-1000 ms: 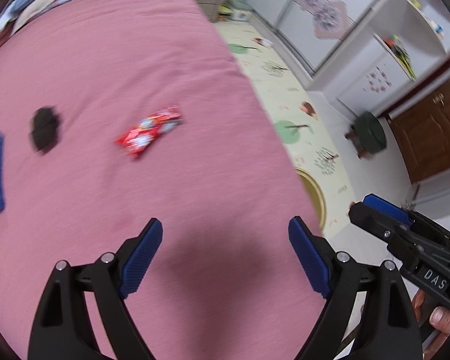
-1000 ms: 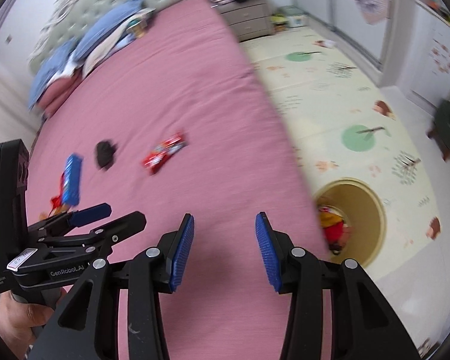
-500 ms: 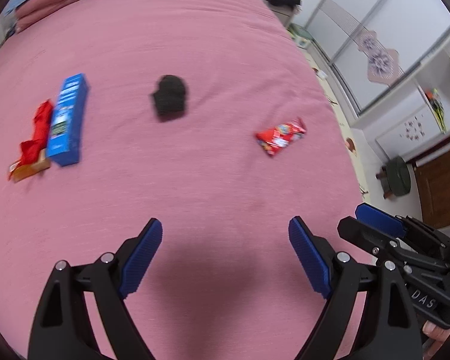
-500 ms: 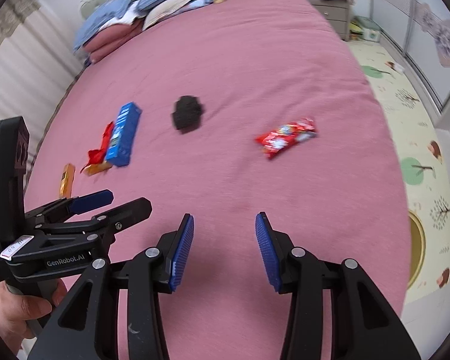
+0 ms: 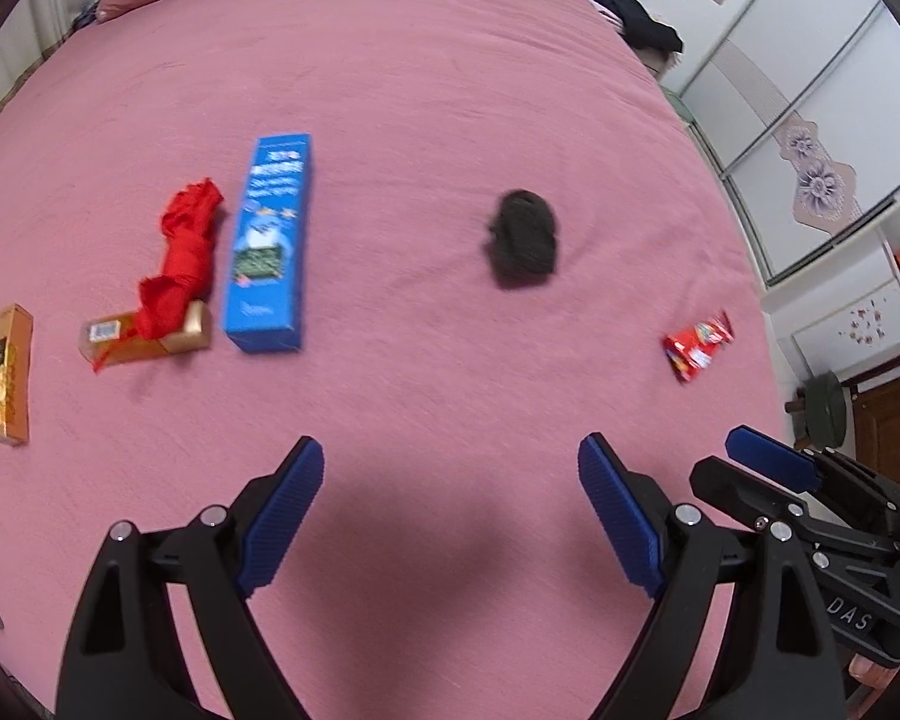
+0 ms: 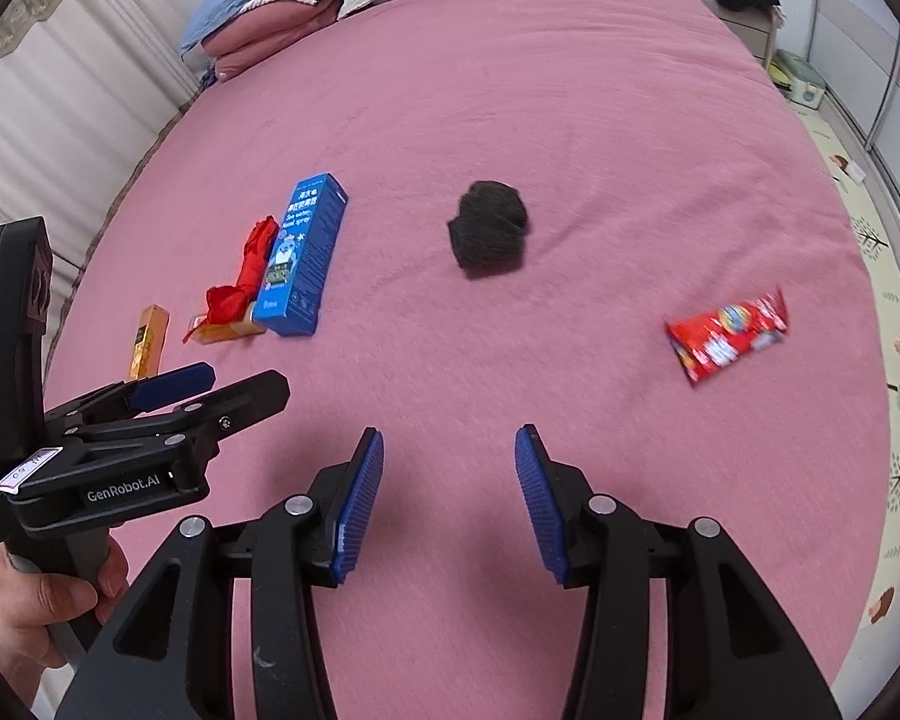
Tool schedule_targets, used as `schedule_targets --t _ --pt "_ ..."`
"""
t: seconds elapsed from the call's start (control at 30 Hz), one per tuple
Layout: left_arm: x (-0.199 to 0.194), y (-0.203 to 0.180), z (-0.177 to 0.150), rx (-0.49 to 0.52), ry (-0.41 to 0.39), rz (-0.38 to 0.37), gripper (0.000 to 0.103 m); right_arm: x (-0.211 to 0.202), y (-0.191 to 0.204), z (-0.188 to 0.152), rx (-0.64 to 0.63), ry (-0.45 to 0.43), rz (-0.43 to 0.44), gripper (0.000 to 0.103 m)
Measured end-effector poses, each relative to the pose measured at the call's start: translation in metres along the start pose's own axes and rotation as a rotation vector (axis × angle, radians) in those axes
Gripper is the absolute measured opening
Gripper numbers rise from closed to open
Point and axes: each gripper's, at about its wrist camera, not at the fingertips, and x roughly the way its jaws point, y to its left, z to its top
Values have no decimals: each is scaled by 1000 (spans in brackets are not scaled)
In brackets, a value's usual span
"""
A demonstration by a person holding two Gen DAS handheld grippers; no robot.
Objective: Collect trash
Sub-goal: 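Move both tools back over the bed toward the blue box and grey sock, then grasp the blue nasal spray box with the left tool while the right tool grasps the dark grey sock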
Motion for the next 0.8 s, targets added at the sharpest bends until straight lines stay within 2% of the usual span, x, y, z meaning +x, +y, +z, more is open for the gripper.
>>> schedule_targets --t 0.27,0.37,0.63,0.8 --pt "21 37 35 -41 -5 46 87 36 12 34 -15 8 1 47" --pt "34 50 50 -45 -10 83 92 50 9 47 2 -2 1 55" --pt "73 85 90 -93 4 103 92 98 -6 87 49 14 -21 55" --pt "93 95 109 -98 10 108 92 125 -15 110 73 32 -50 55"
